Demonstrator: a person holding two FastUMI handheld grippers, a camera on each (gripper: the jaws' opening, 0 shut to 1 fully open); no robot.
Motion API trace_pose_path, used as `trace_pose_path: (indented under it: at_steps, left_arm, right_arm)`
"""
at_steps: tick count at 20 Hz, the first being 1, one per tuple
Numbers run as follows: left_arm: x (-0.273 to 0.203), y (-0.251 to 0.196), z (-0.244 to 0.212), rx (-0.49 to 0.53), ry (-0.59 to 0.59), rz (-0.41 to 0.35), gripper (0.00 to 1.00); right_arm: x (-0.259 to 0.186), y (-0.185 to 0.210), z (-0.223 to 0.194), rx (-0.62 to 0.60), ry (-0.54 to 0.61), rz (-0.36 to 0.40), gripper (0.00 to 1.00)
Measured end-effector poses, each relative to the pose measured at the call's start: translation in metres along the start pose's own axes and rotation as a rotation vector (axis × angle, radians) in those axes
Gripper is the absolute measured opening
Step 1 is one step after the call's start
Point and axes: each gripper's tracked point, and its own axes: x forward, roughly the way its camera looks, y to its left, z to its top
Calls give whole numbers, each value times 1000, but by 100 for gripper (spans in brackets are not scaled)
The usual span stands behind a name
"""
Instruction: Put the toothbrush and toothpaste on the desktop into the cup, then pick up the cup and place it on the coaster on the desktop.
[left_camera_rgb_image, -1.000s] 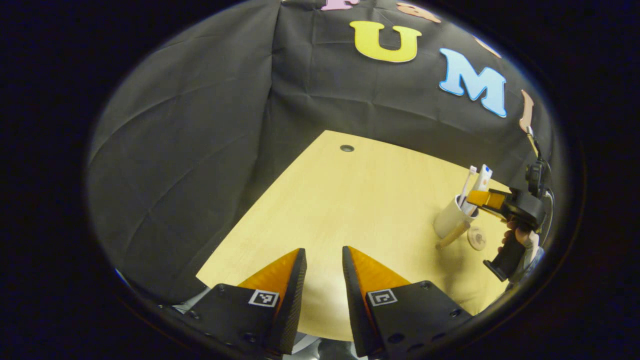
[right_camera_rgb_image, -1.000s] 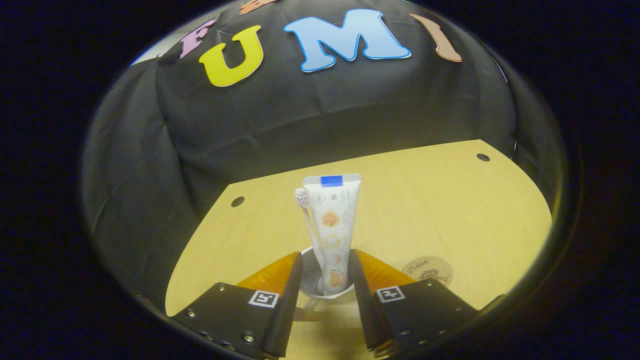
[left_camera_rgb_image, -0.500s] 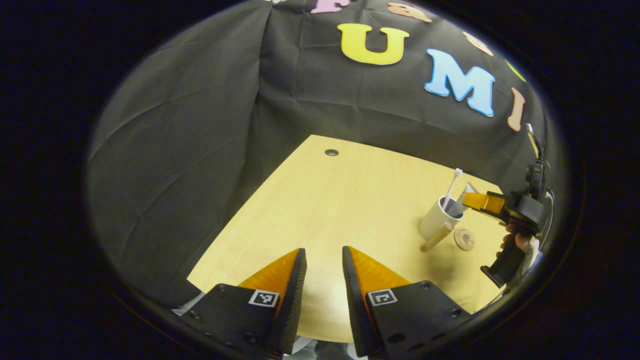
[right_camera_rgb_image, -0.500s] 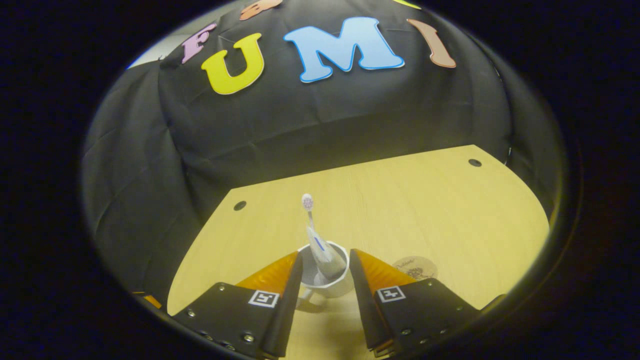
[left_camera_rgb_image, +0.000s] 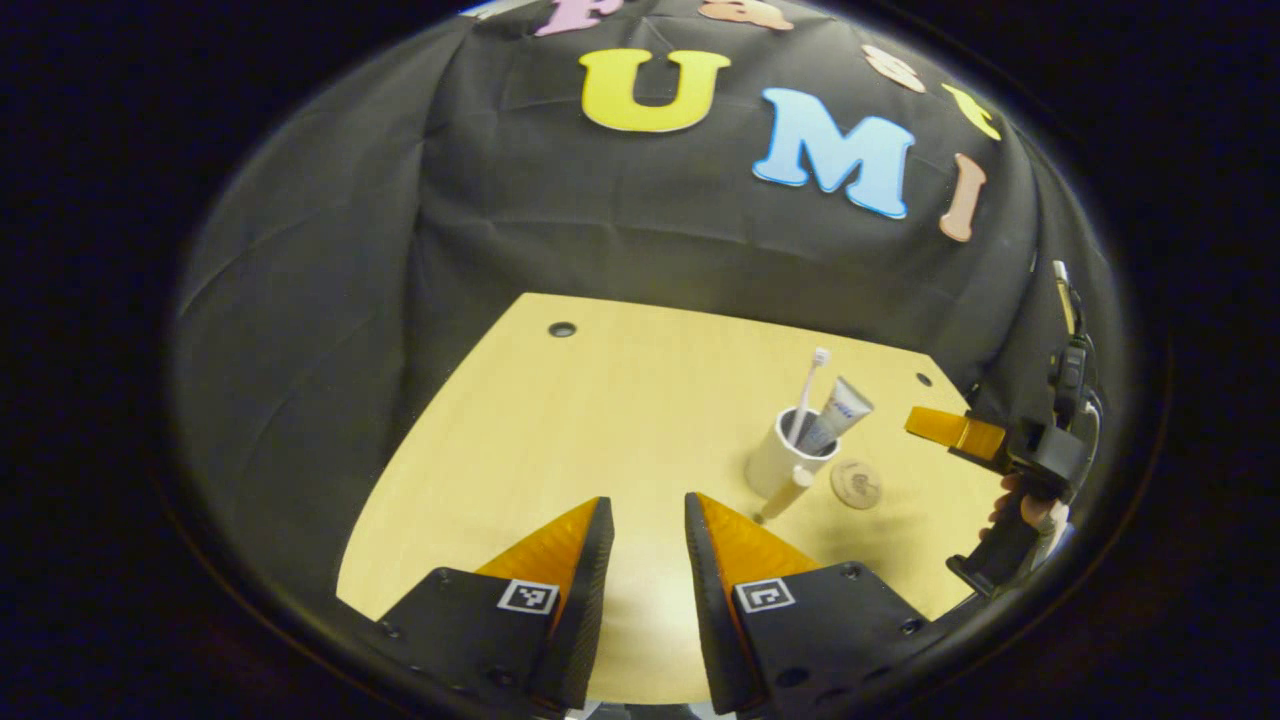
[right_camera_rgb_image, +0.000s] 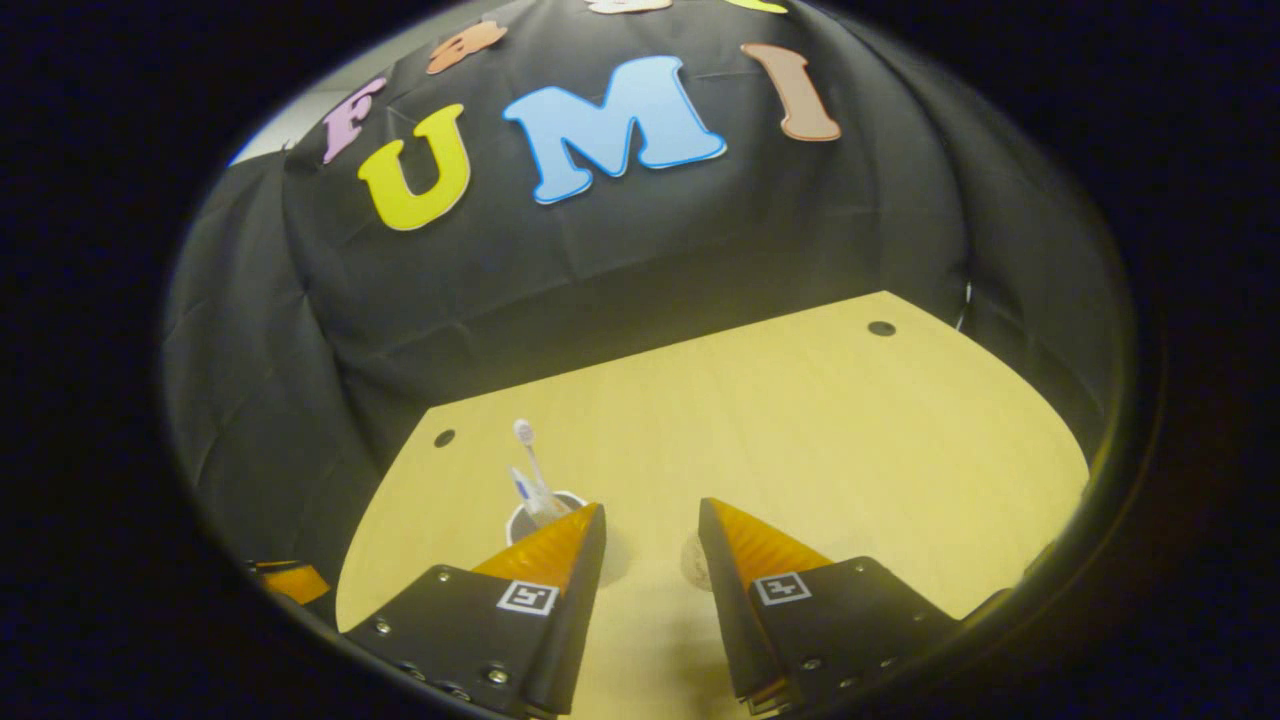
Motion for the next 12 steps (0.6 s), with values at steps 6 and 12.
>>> trace_pose_path:
  at_steps: [6,12]
  left_arm:
    - [41,-74,3,110,83,-169,51]
    - [95,-108,-27,244,289,-252,55]
  right_arm:
    - [-24,-82,3,65,6,-122,56]
    - [-49,-158,2,147,-1,-248,56]
